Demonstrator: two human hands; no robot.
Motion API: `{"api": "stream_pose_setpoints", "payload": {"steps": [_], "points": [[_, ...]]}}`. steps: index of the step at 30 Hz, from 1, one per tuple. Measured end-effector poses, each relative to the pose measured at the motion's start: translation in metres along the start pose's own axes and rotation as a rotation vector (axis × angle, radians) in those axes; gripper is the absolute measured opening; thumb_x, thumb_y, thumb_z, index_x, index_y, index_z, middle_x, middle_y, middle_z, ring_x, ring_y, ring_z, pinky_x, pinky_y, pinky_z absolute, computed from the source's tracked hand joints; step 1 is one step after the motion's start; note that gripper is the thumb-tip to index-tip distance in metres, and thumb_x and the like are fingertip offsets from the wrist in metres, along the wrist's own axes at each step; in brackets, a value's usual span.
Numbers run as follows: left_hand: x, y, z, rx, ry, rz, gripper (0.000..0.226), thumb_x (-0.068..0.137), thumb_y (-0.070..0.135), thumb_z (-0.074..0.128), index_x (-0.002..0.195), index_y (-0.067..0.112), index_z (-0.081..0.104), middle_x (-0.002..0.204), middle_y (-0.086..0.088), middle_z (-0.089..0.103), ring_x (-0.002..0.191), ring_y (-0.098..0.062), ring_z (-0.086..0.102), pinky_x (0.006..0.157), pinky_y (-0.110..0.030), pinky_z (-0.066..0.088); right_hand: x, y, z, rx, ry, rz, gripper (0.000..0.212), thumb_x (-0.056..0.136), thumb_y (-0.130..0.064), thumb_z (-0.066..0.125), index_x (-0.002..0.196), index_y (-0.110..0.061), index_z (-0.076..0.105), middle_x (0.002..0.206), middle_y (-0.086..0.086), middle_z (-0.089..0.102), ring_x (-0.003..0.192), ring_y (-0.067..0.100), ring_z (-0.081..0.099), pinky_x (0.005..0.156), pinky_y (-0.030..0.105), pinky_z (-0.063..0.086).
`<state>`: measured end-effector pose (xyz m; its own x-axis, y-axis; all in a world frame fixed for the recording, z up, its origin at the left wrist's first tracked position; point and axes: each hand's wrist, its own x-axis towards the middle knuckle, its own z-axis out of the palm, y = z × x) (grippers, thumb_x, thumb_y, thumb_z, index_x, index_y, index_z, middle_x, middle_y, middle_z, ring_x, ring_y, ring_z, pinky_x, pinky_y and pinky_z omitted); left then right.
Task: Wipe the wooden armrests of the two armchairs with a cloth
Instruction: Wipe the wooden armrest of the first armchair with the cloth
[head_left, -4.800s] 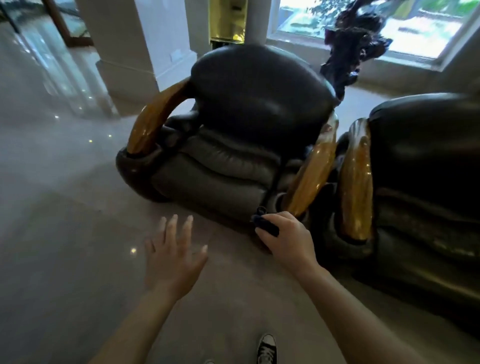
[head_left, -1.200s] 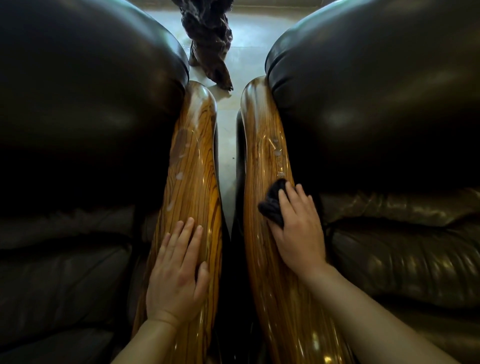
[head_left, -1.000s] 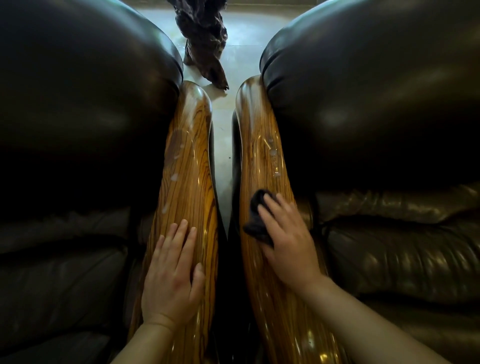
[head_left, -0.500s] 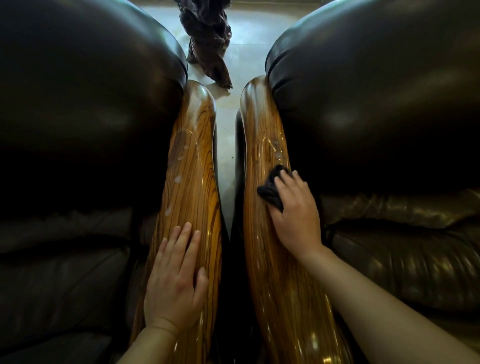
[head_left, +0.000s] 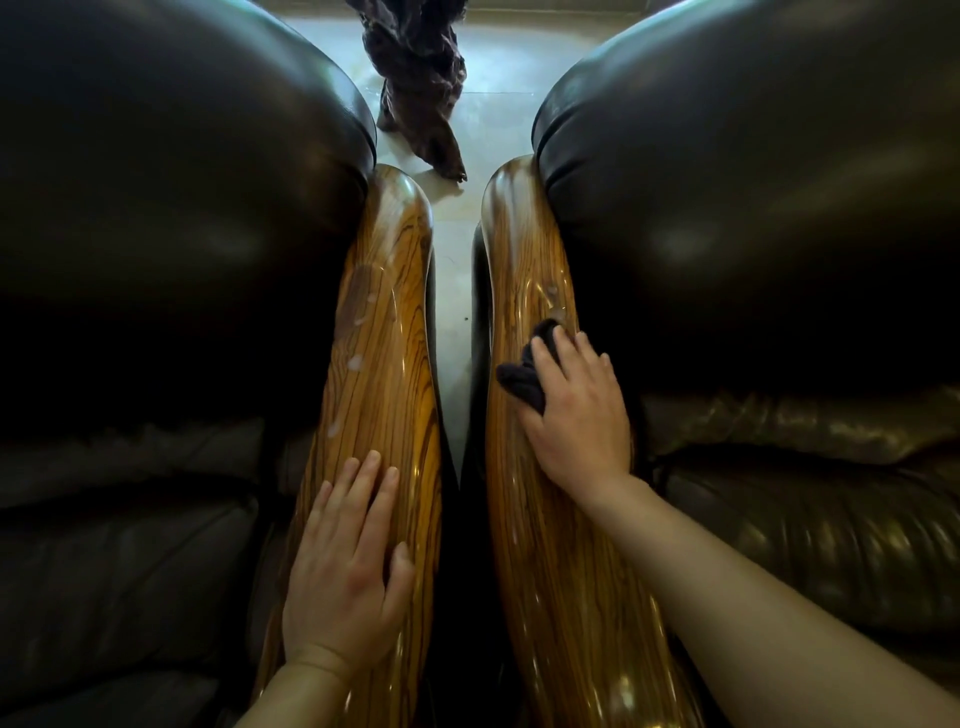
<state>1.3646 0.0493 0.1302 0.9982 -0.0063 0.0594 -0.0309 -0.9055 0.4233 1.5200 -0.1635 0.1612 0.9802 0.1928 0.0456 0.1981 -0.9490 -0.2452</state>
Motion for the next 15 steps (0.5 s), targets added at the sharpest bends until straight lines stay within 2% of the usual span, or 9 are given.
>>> {"api": "stream_pose_setpoints", "payload": {"steps": [3,5,8,11,13,15], "points": [[0.000,0.000,-0.001,-0.005,-0.009,-0.004,0.066,0.088,0.033,0.042,0.151,0.015,0.032,0.161,-0.004,0.026,0.151,-0.019,0.016,0.122,-0.040,0.010,-0.039,0.008,-0.003,0.019,-0.030,-0.152,0.064,0.094,-0.047,0.052,0.151,-0.021,0.037,0.162,0.002,0.029,0.152,0.021,0.018,0.124,0.044,0.015],[0.001,-0.002,-0.001,-0.012,-0.014,0.003,0.066,0.088,0.034,0.042,0.151,0.016,0.032,0.161,-0.004,0.026,0.151,-0.019,0.015,0.122,-0.038,0.008,-0.058,0.021,-0.003,-0.010,-0.058,-0.216,0.065,0.094,-0.048,0.051,0.149,-0.015,0.040,0.161,0.007,0.030,0.151,0.022,0.021,0.122,0.044,0.021],[0.002,-0.003,-0.001,-0.021,-0.016,0.011,0.067,0.087,0.034,0.043,0.150,0.015,0.032,0.161,-0.004,0.025,0.151,-0.019,0.015,0.123,-0.037,0.006,-0.045,0.031,-0.002,-0.008,-0.037,-0.069,0.067,0.095,-0.050,0.046,0.149,-0.011,0.039,0.160,0.011,0.030,0.150,0.026,0.022,0.120,0.046,0.028],[0.003,-0.003,-0.002,-0.032,-0.011,0.012,0.067,0.086,0.033,0.044,0.150,0.015,0.034,0.160,-0.003,0.026,0.150,-0.018,0.016,0.122,-0.037,0.007,0.002,0.016,-0.002,0.066,-0.020,0.137,0.067,0.098,-0.049,0.046,0.152,-0.011,0.033,0.163,0.011,0.024,0.152,0.026,0.015,0.122,0.044,0.023],[0.003,-0.003,-0.002,-0.034,-0.012,0.015,0.067,0.086,0.033,0.044,0.149,0.015,0.034,0.160,-0.003,0.027,0.150,-0.019,0.016,0.122,-0.038,0.008,0.022,0.005,-0.001,0.048,-0.005,0.144,0.065,0.098,-0.047,0.046,0.152,-0.013,0.033,0.163,0.010,0.024,0.152,0.026,0.014,0.123,0.044,0.018],[0.003,-0.003,-0.001,-0.034,-0.020,0.014,0.067,0.086,0.034,0.044,0.150,0.015,0.033,0.160,-0.003,0.026,0.150,-0.019,0.017,0.121,-0.040,0.010,0.018,0.000,0.000,0.005,-0.003,0.056,0.064,0.097,-0.046,0.048,0.152,-0.015,0.034,0.162,0.008,0.026,0.152,0.025,0.015,0.124,0.043,0.015]]}}
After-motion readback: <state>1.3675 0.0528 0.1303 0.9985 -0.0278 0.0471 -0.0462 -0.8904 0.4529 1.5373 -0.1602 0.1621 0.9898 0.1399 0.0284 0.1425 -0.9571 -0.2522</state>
